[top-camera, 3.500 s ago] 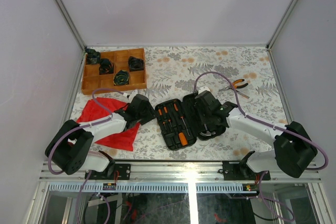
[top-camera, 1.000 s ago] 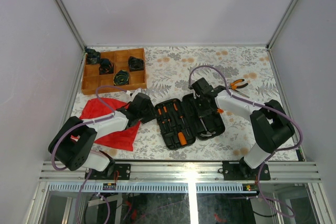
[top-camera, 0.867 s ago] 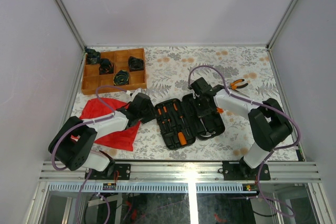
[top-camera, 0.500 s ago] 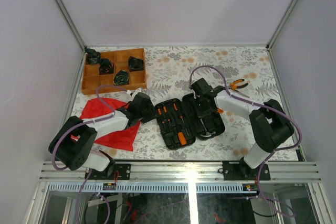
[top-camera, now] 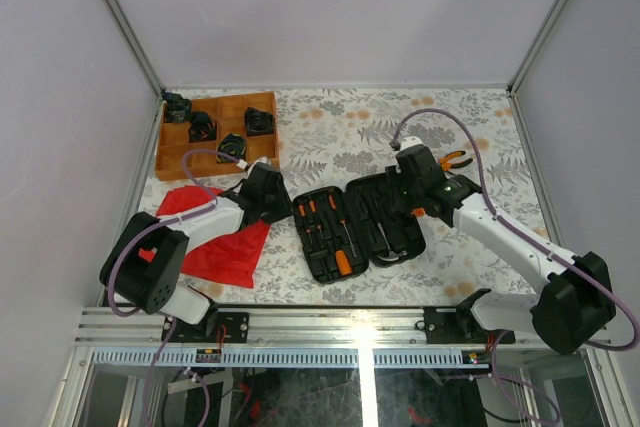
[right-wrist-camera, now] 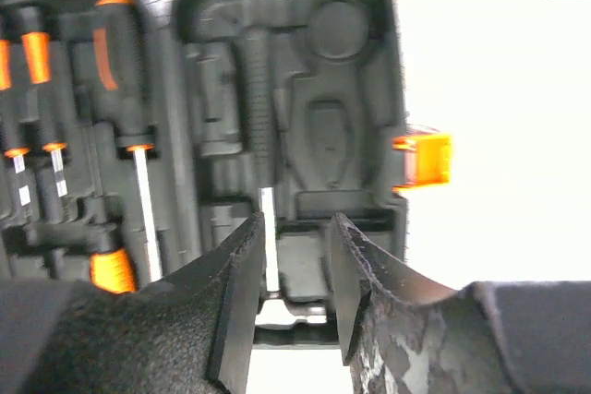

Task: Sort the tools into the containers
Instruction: Place the hammer in the storage box.

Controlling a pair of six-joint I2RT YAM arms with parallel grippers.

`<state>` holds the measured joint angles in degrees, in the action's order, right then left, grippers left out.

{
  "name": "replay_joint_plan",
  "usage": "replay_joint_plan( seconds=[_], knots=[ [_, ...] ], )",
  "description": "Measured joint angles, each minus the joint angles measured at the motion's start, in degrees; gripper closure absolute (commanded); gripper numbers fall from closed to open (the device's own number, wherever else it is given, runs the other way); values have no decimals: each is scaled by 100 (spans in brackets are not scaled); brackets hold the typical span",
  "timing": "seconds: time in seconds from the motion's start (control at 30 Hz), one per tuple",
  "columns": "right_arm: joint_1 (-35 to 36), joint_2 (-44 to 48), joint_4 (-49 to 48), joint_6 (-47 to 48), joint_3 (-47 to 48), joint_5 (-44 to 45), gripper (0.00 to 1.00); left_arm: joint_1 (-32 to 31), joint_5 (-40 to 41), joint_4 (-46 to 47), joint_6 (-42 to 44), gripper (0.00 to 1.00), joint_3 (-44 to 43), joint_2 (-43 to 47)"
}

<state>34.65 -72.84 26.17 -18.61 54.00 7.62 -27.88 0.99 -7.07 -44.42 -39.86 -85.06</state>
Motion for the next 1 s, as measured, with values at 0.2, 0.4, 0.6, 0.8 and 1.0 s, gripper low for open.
replay_joint_plan(
  seconds=[0.2, 0.4, 0.6, 0.8, 1.0],
  knots=[
    [-979, 74, -55, -188, -516, 59, 53, 280, -87, -76, 114, 41, -179, -116],
    [-1464, 22, -275, -385, -1196, -754, 51, 330, -122, -269, 251, 32, -402, 28],
    [-1517, 9, -455, -498, -1438, -1357, 50, 330, -125, -560, 341, 30, -693, 426],
    [-1574, -4, -597, -501, -1493, -2015, 50, 330, -120, -973, 544, 29, -1115, 719],
    [-1554, 295, -627, -579, -1513, -2411, 49, 330, -103, -1377, 833, 28, -1543, 833]
  ],
)
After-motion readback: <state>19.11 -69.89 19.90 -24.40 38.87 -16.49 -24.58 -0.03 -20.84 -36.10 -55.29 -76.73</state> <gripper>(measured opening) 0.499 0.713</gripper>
